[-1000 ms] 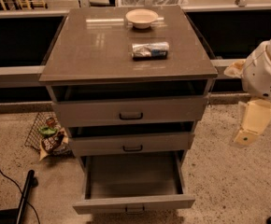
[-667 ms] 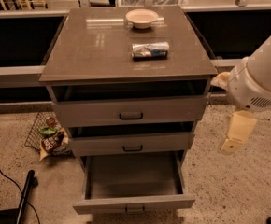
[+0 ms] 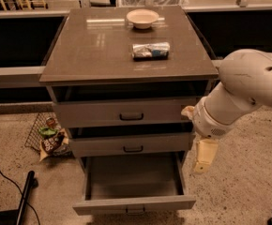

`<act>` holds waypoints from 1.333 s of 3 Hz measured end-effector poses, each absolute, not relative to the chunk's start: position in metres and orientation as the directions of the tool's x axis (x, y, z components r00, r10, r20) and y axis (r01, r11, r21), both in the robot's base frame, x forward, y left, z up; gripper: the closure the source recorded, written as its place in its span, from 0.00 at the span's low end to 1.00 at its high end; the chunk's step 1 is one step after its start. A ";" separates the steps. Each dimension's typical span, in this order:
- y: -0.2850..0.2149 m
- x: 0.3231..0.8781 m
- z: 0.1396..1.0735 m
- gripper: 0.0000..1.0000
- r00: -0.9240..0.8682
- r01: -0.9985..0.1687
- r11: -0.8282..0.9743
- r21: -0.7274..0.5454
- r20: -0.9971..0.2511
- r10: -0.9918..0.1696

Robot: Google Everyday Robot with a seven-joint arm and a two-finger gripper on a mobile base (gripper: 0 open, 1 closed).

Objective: Close bottom drawer

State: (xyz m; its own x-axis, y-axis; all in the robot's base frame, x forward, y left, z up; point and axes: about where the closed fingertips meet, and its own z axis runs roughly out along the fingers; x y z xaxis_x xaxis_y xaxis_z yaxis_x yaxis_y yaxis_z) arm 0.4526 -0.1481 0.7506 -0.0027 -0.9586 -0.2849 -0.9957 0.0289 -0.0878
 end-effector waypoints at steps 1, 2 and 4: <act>-0.148 0.453 0.750 0.00 -0.003 -0.996 0.029 -0.087 -0.285 -0.959; -0.143 0.454 0.734 0.00 0.012 -0.998 0.007 -0.062 -0.300 -0.954; -0.098 0.460 0.596 0.00 0.154 -0.987 -0.155 -0.027 -0.385 -0.910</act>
Offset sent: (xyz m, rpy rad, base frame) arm 0.0038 0.0100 -0.0392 0.0385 0.0605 0.0478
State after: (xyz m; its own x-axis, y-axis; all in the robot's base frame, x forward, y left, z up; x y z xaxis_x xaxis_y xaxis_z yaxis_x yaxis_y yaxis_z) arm 0.4598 -0.0978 0.5955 0.1539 -0.9100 -0.3851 -0.9875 -0.1555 -0.0272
